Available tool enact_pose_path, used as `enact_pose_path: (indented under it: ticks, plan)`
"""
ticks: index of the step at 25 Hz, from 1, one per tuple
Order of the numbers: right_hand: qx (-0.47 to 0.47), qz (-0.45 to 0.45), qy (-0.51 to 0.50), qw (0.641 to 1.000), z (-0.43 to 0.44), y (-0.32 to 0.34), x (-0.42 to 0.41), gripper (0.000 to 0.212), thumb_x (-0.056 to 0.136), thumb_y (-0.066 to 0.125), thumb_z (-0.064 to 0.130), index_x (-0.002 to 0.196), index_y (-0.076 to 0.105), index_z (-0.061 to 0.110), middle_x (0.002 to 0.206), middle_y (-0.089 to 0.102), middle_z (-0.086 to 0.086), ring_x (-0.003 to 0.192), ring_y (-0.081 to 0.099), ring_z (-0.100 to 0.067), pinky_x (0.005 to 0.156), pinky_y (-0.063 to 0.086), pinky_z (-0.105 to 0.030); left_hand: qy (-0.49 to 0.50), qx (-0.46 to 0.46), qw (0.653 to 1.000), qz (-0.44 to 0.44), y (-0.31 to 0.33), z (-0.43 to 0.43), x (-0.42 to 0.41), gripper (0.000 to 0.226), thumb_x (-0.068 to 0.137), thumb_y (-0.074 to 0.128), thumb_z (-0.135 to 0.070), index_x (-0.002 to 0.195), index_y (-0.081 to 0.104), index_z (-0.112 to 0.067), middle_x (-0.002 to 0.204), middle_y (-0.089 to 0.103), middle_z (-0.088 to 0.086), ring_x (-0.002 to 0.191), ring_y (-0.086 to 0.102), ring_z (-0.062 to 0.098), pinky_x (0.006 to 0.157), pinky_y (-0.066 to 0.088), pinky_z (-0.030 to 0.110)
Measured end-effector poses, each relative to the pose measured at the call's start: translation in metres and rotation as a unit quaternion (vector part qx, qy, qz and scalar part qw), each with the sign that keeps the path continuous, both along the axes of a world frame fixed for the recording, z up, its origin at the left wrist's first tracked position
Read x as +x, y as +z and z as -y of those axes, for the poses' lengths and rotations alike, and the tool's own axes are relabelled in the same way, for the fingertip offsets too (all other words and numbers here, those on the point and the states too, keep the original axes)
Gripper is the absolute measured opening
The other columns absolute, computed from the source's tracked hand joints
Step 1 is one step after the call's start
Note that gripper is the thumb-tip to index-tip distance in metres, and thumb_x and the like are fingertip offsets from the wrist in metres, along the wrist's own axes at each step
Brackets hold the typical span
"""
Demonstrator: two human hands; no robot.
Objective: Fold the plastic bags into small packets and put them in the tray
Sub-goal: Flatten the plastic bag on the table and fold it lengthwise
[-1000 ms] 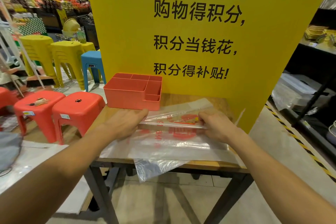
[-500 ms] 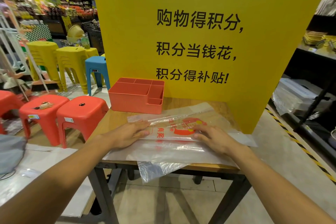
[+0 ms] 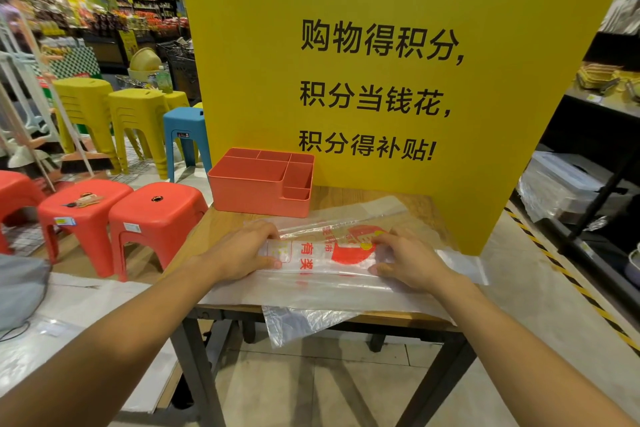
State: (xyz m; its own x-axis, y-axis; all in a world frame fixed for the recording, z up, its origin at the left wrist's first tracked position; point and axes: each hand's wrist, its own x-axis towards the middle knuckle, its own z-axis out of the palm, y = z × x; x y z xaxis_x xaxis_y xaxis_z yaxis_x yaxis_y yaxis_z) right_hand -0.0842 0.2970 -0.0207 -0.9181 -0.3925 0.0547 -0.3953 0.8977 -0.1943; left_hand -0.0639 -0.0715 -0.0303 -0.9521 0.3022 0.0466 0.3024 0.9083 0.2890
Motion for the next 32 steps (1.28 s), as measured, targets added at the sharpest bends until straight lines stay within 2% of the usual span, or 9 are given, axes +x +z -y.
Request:
enact_pose_path:
  ticks: [5, 8, 12, 15, 18, 21, 26, 29, 32]
  plan:
    - [-0.035, -0.022, 0.012, 0.999, 0.004, 0.010, 0.002, 0.027, 0.088, 0.077, 0.039, 0.099, 0.053, 0.035, 0.097, 0.056, 0.016, 0.096, 0.061, -0.017, 0.069, 0.040, -0.029, 0.019, -0.007, 1.000, -0.018, 0.018, -0.006, -0.003, 0.039, 0.080, 0.086, -0.046, 0.107, 0.060, -0.037, 0.099, 0.063, -0.018, 0.080, 0.062, 0.009, 0.071, 0.050, 0.033]
    - [-0.032, -0.074, 0.024, 0.997, 0.007, 0.020, 0.010, 0.025, 0.093, 0.072, 0.033, 0.093, 0.048, 0.034, 0.092, 0.055, 0.016, 0.084, 0.056, -0.014, 0.058, 0.031, -0.018, 0.008, -0.037, 0.997, -0.070, 0.027, -0.009, -0.001, 0.028, 0.085, 0.082, -0.041, 0.083, 0.054, -0.039, 0.089, 0.063, -0.018, 0.081, 0.060, 0.013, 0.063, 0.044, 0.032]
    - [-0.082, -0.001, 0.029, 0.996, 0.005, 0.018, 0.017, 0.052, 0.075, 0.064, 0.079, 0.086, 0.057, 0.028, 0.087, 0.065, 0.012, 0.082, 0.060, -0.014, 0.069, 0.048, -0.036, -0.007, 0.090, 0.996, -0.026, 0.025, -0.010, 0.014, 0.028, 0.082, 0.081, -0.054, 0.088, 0.064, -0.034, 0.091, 0.067, -0.016, 0.086, 0.061, 0.005, 0.071, 0.050, 0.029]
    - [-0.127, 0.033, 0.018, 0.991, 0.004, 0.013, 0.023, 0.068, 0.079, 0.045, 0.090, 0.083, 0.062, 0.024, 0.083, 0.066, 0.004, 0.080, 0.060, -0.018, 0.071, 0.047, -0.039, 0.001, 0.139, 0.990, 0.019, 0.018, -0.010, 0.024, 0.027, 0.089, 0.072, -0.055, 0.087, 0.068, -0.028, 0.086, 0.069, -0.008, 0.082, 0.063, 0.009, 0.075, 0.051, 0.037]
    - [-0.140, 0.057, 0.008, 0.988, 0.008, 0.014, 0.031, 0.047, 0.096, 0.050, 0.067, 0.083, 0.065, 0.025, 0.084, 0.066, 0.005, 0.080, 0.061, -0.015, 0.070, 0.045, -0.035, -0.004, 0.142, 0.989, 0.036, 0.014, -0.007, 0.029, 0.022, 0.093, 0.073, -0.046, 0.083, 0.072, -0.026, 0.085, 0.071, -0.006, 0.080, 0.064, 0.008, 0.078, 0.055, 0.039]
    - [-0.087, 0.072, 0.002, 0.994, 0.010, 0.010, 0.032, 0.022, 0.090, 0.074, 0.050, 0.083, 0.060, 0.033, 0.091, 0.066, 0.014, 0.087, 0.061, -0.010, 0.070, 0.048, -0.030, -0.012, 0.105, 0.994, 0.020, 0.011, -0.006, 0.033, 0.013, 0.088, 0.081, -0.030, 0.093, 0.069, -0.031, 0.098, 0.068, -0.015, 0.091, 0.062, 0.003, 0.086, 0.055, 0.037]
    - [-0.067, 0.072, 0.006, 0.995, 0.007, 0.007, 0.031, 0.052, 0.075, 0.087, 0.050, 0.117, 0.061, 0.033, 0.116, 0.065, 0.013, 0.104, 0.061, -0.013, 0.090, 0.055, -0.039, -0.026, 0.056, 0.998, 0.029, 0.008, -0.007, 0.038, 0.048, 0.088, 0.080, -0.029, 0.133, 0.063, -0.028, 0.124, 0.062, -0.016, 0.111, 0.058, 0.004, 0.098, 0.050, 0.029]
    - [-0.036, 0.045, 0.015, 0.998, 0.011, 0.008, 0.026, 0.037, 0.078, 0.086, 0.044, 0.107, 0.069, 0.029, 0.108, 0.067, 0.012, 0.098, 0.060, -0.014, 0.083, 0.054, -0.039, -0.019, 0.026, 0.999, 0.020, 0.008, -0.009, 0.035, 0.039, 0.086, 0.082, -0.032, 0.122, 0.067, -0.031, 0.117, 0.061, -0.013, 0.106, 0.057, 0.008, 0.091, 0.050, 0.032]
    - [-0.020, 0.010, 0.019, 1.000, 0.014, 0.011, 0.025, 0.027, 0.081, 0.083, 0.040, 0.085, 0.060, 0.027, 0.090, 0.059, 0.011, 0.086, 0.055, -0.016, 0.065, 0.045, -0.034, -0.022, 0.012, 1.000, 0.007, 0.012, -0.012, 0.031, 0.025, 0.086, 0.082, -0.034, 0.099, 0.061, -0.039, 0.102, 0.057, -0.015, 0.095, 0.056, 0.010, 0.081, 0.051, 0.035]
